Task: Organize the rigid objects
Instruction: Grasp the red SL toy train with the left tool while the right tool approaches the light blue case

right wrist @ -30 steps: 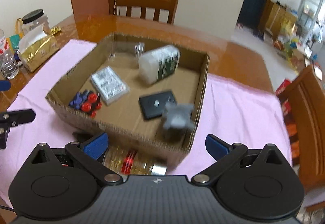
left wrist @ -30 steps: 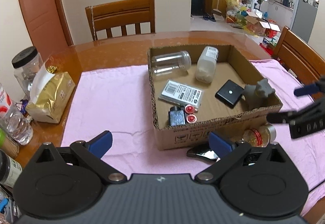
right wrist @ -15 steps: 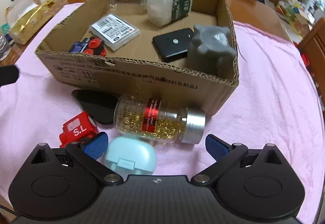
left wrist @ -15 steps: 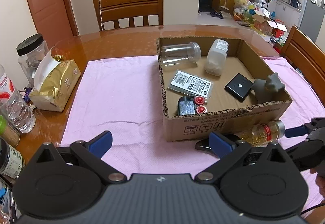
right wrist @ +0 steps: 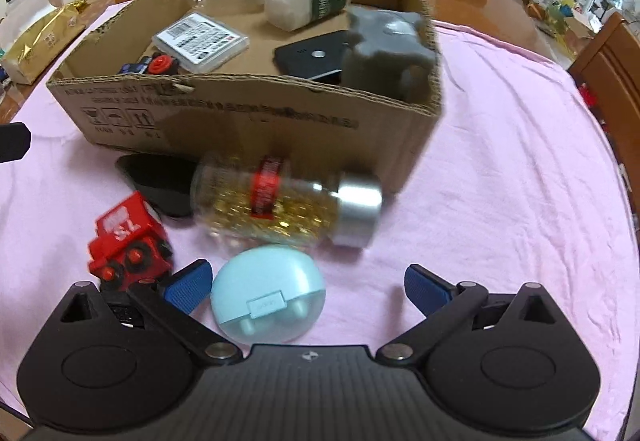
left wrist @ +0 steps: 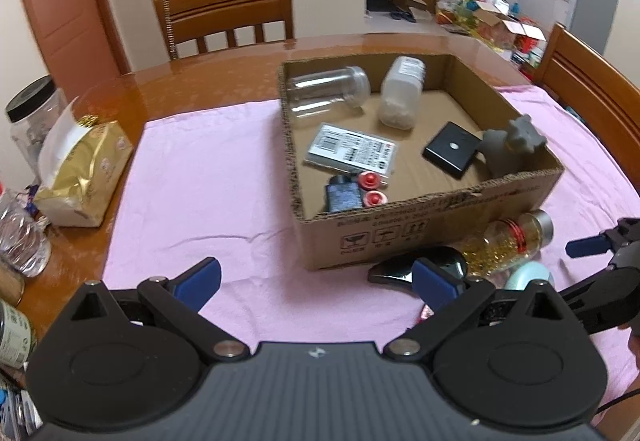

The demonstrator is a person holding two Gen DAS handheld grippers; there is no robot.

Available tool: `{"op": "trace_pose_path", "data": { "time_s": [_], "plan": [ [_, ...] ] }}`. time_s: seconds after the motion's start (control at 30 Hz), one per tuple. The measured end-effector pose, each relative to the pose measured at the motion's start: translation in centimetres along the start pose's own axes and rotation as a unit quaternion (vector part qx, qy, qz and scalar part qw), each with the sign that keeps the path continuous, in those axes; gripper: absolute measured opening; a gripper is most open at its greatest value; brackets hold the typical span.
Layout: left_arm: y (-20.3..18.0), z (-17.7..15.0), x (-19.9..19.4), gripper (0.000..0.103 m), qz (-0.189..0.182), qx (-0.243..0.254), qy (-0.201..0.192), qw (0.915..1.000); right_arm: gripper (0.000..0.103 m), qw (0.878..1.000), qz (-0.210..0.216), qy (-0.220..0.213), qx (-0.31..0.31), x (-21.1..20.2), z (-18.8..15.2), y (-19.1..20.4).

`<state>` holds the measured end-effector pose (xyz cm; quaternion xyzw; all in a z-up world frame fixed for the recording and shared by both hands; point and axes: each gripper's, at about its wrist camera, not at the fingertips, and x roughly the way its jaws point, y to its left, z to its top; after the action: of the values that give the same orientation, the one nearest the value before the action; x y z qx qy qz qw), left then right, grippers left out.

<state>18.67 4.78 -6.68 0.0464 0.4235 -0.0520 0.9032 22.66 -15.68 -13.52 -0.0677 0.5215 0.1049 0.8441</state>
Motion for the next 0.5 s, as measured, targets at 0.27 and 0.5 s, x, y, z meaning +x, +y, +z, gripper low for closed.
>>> {"op": "trace_pose_path", "data": {
  "time_s": [0.27,0.5],
  "plan": [
    [-1.7,0.2,0.3,0.101,-0.017,0.033,-0.001,0.9993,0.103,1.000,-0.007,0.008,0.002,0.2,-0.4,-0.3],
    [-2.6,-0.1,0.9,0.101,-0.036,0.056,0.005,0.9978,0.103,1.000,-0.004,0.020,0.002,0.3,-1.7,-1.8]
  ]
}}
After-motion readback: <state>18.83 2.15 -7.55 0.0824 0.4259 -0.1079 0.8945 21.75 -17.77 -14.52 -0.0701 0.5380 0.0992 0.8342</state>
